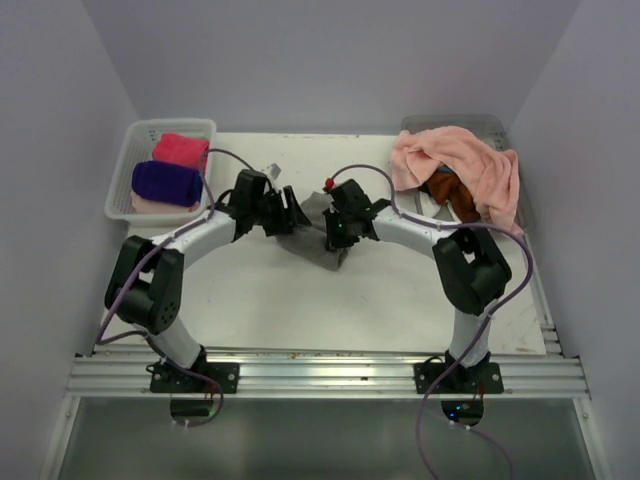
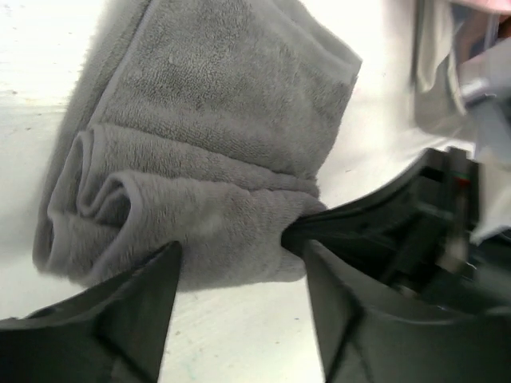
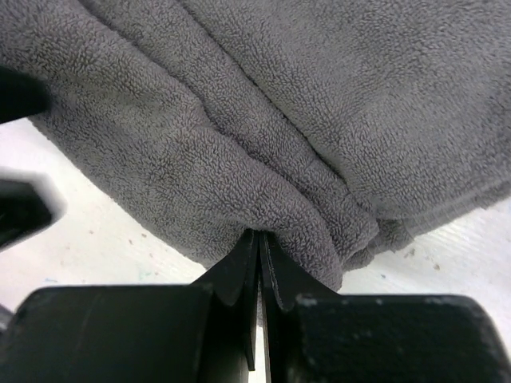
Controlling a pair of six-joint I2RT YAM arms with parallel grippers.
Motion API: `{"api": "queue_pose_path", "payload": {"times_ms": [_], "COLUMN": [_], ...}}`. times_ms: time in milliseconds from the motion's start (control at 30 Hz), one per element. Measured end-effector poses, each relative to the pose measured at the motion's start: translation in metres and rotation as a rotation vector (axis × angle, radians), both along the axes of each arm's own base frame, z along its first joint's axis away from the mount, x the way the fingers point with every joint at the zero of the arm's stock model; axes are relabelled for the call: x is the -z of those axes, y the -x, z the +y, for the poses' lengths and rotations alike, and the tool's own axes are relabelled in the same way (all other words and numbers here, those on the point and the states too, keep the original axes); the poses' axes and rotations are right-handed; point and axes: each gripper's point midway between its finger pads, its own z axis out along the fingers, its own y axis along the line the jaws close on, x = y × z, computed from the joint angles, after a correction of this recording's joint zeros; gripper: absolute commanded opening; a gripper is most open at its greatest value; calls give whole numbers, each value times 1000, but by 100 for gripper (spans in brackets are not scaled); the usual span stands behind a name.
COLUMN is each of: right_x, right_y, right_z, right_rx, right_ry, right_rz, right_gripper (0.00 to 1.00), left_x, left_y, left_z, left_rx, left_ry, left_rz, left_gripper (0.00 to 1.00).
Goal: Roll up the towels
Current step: Roll the towel
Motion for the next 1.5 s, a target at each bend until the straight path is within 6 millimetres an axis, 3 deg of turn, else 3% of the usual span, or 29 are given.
{"api": "queue_pose_path", "payload": {"times_ms": [67,167,267,367,533,767,1000,1067,1500], "right_x": [2,3,4,4,3,3,3,3,3], "right_y": [-2,-4,-4,-4,-4,-4,-3,-4,-3], "right_z": [2,5,6,7,9,10,10,10,10], "right_rx": [-2,-4,-2,-1,0,-2,-1,-1,4], "right_ry": [-30,-65,-92,-115,-145,-153,-154,-155,-158], "right_rz": [27,55,79,100,118,121,120,120,121], "right_gripper": [3,3,3,3,3,3,3,3,3], "left_x": [-14,-31,-36,-22,18,50,48,47,45], "left_y": [-1,0,6,19,42,38,31,31,11], "left_z": [7,15,24,32,40,34,30,30,31], "left_rx": [-31,-70,-102,-134,-193,-261,-317,-330,-433], "left_ry": [-17,-34,-48,-61,-67,-14,75,100,147], "left_rz": [-31,-68,-78,-41,79,142,98,84,69], "left_gripper": [83,86,90,91,92,92,92,99,95]}}
